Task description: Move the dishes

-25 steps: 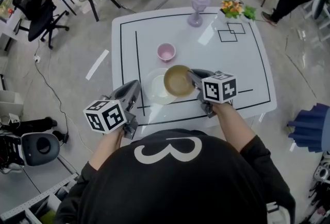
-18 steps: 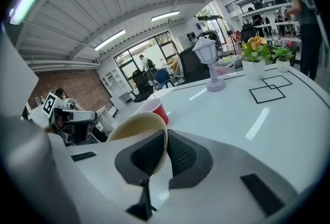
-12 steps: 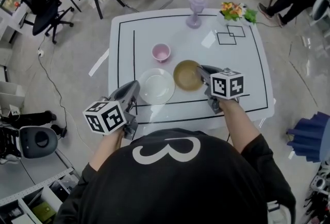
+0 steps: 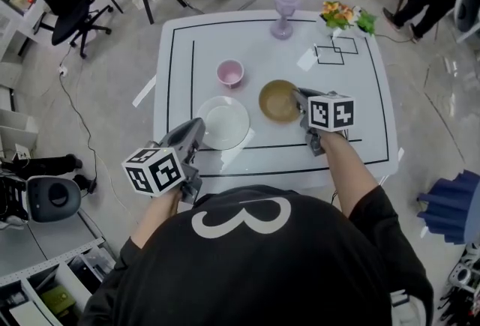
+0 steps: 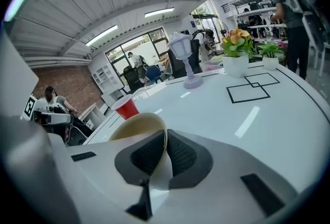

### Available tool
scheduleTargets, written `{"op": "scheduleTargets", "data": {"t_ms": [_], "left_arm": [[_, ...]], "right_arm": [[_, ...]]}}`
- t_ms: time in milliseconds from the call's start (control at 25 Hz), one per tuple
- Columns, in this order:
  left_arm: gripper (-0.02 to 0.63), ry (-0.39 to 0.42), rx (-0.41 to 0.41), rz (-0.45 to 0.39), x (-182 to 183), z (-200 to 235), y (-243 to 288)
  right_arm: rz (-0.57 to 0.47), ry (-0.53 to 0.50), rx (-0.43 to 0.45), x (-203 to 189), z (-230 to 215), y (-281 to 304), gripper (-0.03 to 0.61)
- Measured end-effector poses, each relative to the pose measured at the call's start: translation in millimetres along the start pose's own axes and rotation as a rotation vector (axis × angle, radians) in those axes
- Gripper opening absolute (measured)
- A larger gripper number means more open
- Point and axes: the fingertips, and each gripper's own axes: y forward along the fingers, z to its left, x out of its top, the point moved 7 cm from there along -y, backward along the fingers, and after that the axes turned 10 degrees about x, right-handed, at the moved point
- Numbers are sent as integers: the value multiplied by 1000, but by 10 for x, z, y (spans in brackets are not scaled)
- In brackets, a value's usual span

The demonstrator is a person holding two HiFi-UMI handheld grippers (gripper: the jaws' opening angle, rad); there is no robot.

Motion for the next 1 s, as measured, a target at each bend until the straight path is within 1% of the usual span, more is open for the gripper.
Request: {"op": "scheduleTargets", "data": {"t_ms": [240,320,360,440,480,600,720,800,880,960,1000], "left_arm": [[3,5,3,-20,24,-5,-39],[3,2,3,-23,28,21,-37],[3,0,1,-24,29,32,-35],[3,-5,-8,-30,36,50,-39],[3,-7,-13,-34,43,59,-46],[3,-12,-26,-43,68,83,-84],[3,-12,-38,-38,92,97,-143],[3,-6,-45,-35,136,101,-188],[3,6,-58,-38,205,84,-247],[3,17,-75,-46,281,56,-325],[3,19,-87,-49,313,41,-367]], "right_arm": [[-8,34,-16,8,-54,44,38],[-17,42,-18,24,-55,46,54],[-20,46,-18,29,-53,45,73],[-24,44,-19,38,-36,31,165],[-28,38,-19,47,-18,16,194],[-56,6,-12,102,85,-57,264],[-89,-69,-16,165,237,-165,299],[-133,-106,-15,221,368,-247,297],[-185,-112,6,269,519,-320,254],[-222,-114,38,294,694,-373,233],[-240,-121,53,300,791,-405,211]]}}
